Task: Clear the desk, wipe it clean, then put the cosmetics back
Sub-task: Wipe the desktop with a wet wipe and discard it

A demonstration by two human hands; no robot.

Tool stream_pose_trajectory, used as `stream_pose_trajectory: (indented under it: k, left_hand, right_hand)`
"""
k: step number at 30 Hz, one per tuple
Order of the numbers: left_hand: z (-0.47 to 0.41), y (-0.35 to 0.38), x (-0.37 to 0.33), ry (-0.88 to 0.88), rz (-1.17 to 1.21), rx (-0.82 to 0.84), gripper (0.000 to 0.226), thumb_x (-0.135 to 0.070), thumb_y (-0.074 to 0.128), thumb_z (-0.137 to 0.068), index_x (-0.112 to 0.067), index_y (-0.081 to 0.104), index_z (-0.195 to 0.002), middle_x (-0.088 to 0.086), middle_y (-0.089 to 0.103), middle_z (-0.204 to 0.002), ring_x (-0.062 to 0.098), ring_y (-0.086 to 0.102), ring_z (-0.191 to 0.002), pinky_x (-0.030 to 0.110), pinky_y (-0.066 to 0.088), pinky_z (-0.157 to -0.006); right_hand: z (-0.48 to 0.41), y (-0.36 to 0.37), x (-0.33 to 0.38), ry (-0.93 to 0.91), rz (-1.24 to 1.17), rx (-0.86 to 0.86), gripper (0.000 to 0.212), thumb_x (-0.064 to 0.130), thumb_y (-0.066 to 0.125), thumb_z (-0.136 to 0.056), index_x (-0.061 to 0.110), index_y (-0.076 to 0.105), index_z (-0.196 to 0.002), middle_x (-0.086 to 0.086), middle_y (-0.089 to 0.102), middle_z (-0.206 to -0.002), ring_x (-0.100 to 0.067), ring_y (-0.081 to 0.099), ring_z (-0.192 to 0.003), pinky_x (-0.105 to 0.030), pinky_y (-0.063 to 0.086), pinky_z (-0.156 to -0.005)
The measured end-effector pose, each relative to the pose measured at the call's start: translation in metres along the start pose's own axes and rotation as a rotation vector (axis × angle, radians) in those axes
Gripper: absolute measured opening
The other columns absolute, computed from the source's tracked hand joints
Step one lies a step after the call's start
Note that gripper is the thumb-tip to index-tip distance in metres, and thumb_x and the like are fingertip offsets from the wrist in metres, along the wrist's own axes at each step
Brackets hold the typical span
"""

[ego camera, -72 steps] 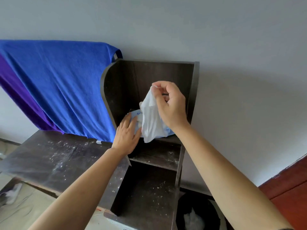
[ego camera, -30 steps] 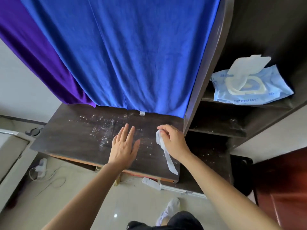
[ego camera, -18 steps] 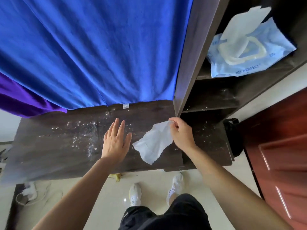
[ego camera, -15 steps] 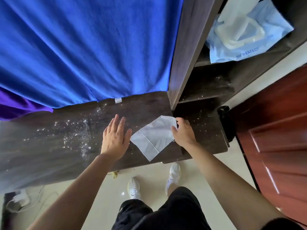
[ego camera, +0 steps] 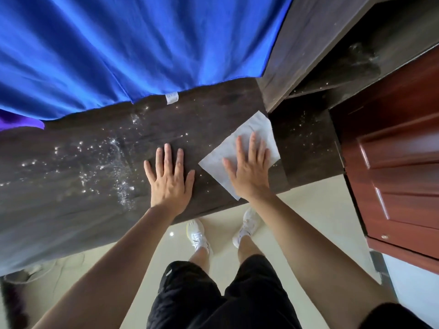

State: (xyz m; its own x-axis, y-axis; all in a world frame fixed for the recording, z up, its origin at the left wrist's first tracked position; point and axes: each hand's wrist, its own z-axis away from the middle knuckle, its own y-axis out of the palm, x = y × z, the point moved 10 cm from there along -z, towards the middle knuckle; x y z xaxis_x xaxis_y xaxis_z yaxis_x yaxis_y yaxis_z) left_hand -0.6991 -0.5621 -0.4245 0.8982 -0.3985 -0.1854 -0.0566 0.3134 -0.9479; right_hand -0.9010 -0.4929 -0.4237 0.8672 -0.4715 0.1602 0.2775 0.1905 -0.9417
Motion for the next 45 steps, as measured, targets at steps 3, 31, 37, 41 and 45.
stream_pose_trajectory:
  k: [3, 31, 37, 41, 45]
  left_hand:
    - [0.000, 0.011, 0.002, -0.001, -0.069, -0.037, 0.066, -0.057, 0.018, -0.101, -0.024, 0.012, -0.157, 0.010, 0.003, -0.166, 0.030, -0.003, -0.152, 0.060, -0.004, -0.118]
    - [-0.002, 0.009, 0.003, 0.003, -0.040, -0.113, 0.064, -0.058, 0.021, -0.101, -0.028, 0.013, -0.157, 0.008, 0.003, -0.166, 0.029, -0.001, -0.152, 0.063, 0.003, -0.118]
    - [-0.001, 0.010, 0.003, 0.000, -0.034, -0.106, 0.065, -0.058, 0.021, -0.101, -0.027, 0.012, -0.157, 0.008, 0.001, -0.166, 0.029, -0.002, -0.152, 0.064, 0.003, -0.118]
    - [-0.001, 0.010, 0.003, 0.000, -0.039, -0.098, 0.065, -0.057, 0.023, -0.101, -0.026, 0.013, -0.157, 0.009, 0.001, -0.166, 0.029, -0.001, -0.152, 0.063, 0.002, -0.118]
    - [-0.001, 0.010, 0.003, 0.001, -0.043, -0.105, 0.065, -0.056, 0.024, -0.101, -0.026, 0.014, -0.157, 0.009, 0.002, -0.166, 0.029, -0.001, -0.152, 0.063, 0.002, -0.118]
  right_hand:
    - [-0.024, 0.006, 0.011, -0.073, 0.055, -0.015, 0.078, 0.068, 0.024, -0.099, 0.025, 0.004, -0.161, -0.016, -0.008, -0.167, -0.041, -0.008, -0.152, -0.055, 0.000, -0.123]
    - [-0.014, -0.005, -0.029, -0.030, 0.074, -0.218, 0.070, 0.059, 0.023, -0.104, 0.016, 0.020, -0.160, -0.018, 0.014, -0.165, -0.038, 0.010, -0.153, -0.055, 0.014, -0.122]
    - [0.022, 0.012, -0.015, -0.305, 0.094, -0.168, 0.073, 0.062, 0.030, -0.102, 0.019, 0.018, -0.160, -0.014, 0.009, -0.167, -0.034, 0.003, -0.154, -0.053, 0.013, -0.123]
    - [-0.037, -0.006, -0.005, -0.301, 0.113, -0.143, 0.076, 0.065, 0.029, -0.101, 0.018, 0.018, -0.160, -0.016, 0.010, -0.166, -0.036, 0.005, -0.154, -0.051, 0.010, -0.124]
    - [-0.124, -0.033, 0.013, -0.143, 0.085, -0.081, 0.080, 0.068, 0.018, -0.098, 0.019, 0.010, -0.161, -0.017, 0.004, -0.167, -0.038, 0.002, -0.154, -0.050, 0.002, -0.124]
